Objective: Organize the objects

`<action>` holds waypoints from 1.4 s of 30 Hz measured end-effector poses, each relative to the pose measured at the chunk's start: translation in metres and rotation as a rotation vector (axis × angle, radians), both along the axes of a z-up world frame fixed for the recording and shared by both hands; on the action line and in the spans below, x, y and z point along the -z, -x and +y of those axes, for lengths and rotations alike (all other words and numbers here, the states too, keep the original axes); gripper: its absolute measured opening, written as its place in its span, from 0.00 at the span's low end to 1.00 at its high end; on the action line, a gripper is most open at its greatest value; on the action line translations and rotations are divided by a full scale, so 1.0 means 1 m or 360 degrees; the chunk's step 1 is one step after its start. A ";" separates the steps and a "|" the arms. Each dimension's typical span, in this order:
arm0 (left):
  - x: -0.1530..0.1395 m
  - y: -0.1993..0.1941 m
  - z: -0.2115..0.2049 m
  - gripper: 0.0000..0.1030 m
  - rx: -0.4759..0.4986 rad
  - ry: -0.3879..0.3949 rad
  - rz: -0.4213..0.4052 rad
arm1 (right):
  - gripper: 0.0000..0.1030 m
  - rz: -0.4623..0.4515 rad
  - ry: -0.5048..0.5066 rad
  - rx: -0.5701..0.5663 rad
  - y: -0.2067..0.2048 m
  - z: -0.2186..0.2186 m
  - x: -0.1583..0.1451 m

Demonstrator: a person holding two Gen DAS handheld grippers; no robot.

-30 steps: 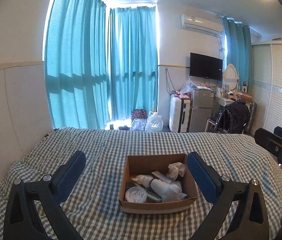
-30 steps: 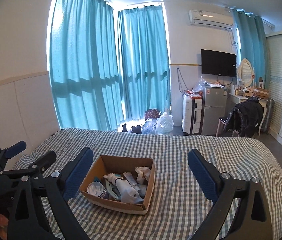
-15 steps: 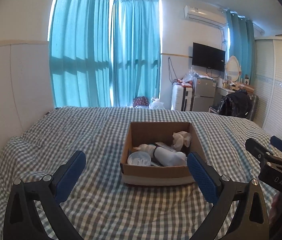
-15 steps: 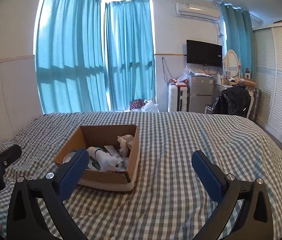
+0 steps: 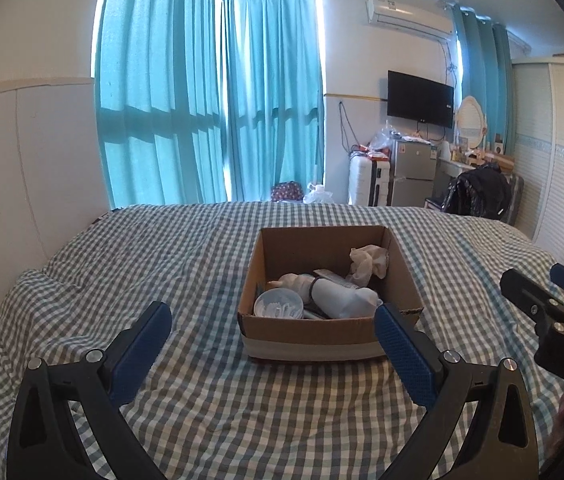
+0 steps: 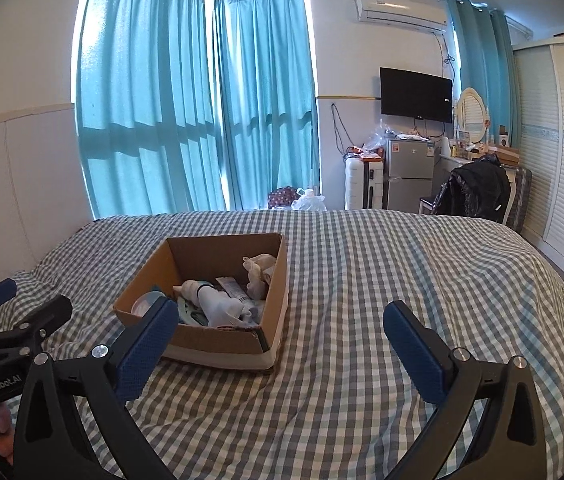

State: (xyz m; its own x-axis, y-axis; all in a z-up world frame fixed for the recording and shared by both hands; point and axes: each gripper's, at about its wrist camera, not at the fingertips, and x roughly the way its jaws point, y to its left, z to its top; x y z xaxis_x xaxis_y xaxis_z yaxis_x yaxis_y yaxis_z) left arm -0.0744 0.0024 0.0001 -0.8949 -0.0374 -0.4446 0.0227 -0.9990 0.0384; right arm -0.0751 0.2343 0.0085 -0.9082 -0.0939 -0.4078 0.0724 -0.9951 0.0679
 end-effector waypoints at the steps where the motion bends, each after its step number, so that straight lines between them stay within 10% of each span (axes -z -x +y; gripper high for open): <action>1: 0.000 -0.001 0.000 1.00 -0.0004 0.0006 0.0000 | 1.00 0.0003 0.0003 -0.0002 -0.001 0.000 -0.001; 42: 0.002 -0.012 -0.010 1.00 0.0022 -0.0078 -0.0045 | 1.00 0.0014 -0.0065 0.0008 -0.006 -0.016 0.000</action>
State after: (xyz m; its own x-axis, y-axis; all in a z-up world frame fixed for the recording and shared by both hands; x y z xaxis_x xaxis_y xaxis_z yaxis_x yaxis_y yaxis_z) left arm -0.0621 -0.0072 -0.0021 -0.8823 -0.0029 -0.4706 0.0085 -0.9999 -0.0098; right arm -0.0694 0.2188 0.0080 -0.9122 -0.0728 -0.4033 0.0679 -0.9973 0.0265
